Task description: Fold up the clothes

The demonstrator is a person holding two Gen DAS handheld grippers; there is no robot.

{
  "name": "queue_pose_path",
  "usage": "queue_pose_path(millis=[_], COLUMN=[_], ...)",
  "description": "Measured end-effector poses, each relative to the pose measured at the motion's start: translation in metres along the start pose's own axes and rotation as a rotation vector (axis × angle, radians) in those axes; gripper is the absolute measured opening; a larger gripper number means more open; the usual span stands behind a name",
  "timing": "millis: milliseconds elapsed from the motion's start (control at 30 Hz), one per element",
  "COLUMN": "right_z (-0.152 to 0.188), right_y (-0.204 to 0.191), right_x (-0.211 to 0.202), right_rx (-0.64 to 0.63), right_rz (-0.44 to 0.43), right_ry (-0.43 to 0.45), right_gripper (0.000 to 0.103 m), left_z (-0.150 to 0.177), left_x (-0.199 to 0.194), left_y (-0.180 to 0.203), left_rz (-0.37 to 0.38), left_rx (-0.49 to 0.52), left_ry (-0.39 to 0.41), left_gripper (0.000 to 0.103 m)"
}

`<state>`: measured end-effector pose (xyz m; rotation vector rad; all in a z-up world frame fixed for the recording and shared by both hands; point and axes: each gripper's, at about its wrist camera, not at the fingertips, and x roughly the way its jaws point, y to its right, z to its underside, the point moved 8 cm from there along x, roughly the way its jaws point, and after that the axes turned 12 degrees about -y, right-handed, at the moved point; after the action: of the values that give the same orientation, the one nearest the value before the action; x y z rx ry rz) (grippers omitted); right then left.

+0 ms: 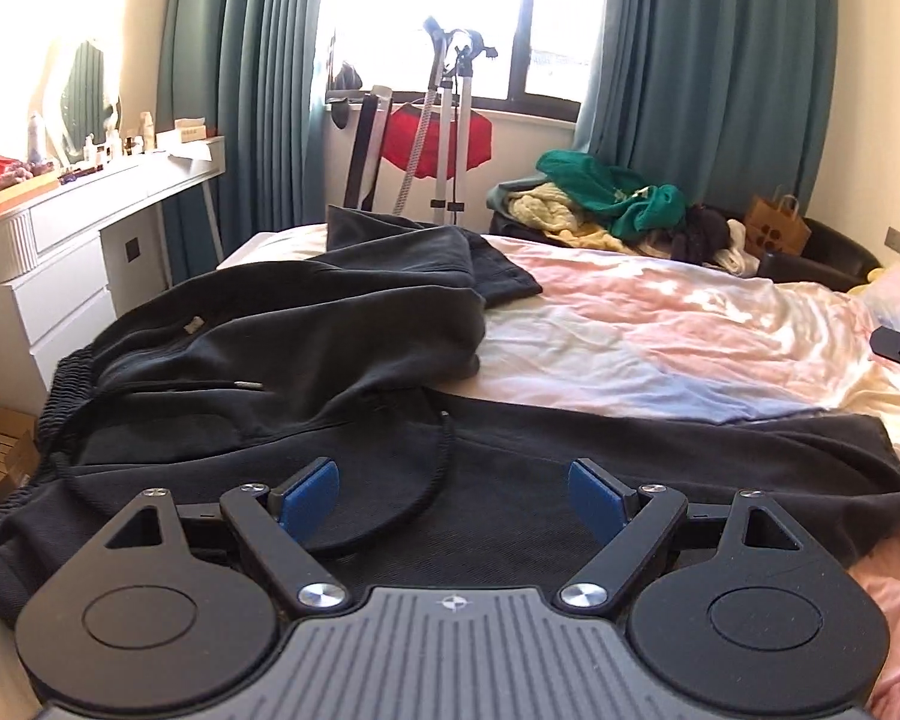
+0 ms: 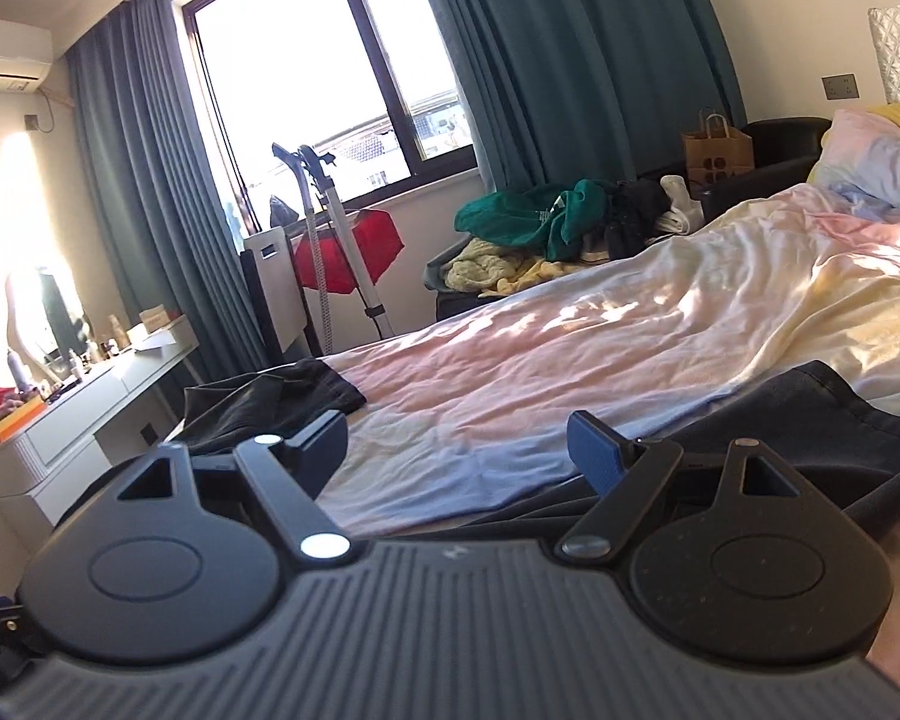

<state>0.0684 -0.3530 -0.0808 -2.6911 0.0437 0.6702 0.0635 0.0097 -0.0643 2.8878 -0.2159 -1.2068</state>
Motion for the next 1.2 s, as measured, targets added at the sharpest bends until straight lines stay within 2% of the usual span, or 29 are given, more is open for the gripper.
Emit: queue_pose_path(millis=[100,267,500,633,800,867,1067,1200], right_z=[0.002,0.012,0.018,0.019,0.019,0.020,0.024,0.027], right_y=[-0.005,-0.011,-0.024,-0.025,-0.020,-0.019,-0.020,-0.031], right_x=[0.000,0.013,0.023,0.023,0.026,0.028,0.033,0.038], right_rx=[-0.012,-0.027,-0.060,-0.065,-0.037,-0.031,-0.052,-0.136], right_rz=[-0.020,-0.037,-0.051,-0.052,-0.051,-0.053,-0.043,0.000], right_ry=[0.006,-0.033,-0.046,-0.036,-0.045,-0.053,-0.057,-0.037], right_gripper=[0.082,0.082,0.082,0.082,0.082,0.082,0.082,0.082], left_z=[-0.005,-0.009,-0.014,-0.028,-0.056,-0.061,-0.051,-0.046], left_x=[0.014,0.032,0.041,0.041,0.042,0.048,0.071,0.079], left_y=[0.001,-0.006,-0.015,-0.009,0.007,0.012,0.017,0.009], left_rz=[-0.010,-0.031,-0.030,-0.008,-0.019,0.003,0.011,0.019], left_rx=[-0.008,-0.012,-0.027,-0.014,0.032,0.025,0.045,0.021], left_ry=[0.011,0.026,0.029,0.040,0.072,0.075,0.056,0.055], left_gripper=[0.086,0.086,0.086,0.086,0.086,0.086,0.086,0.086])
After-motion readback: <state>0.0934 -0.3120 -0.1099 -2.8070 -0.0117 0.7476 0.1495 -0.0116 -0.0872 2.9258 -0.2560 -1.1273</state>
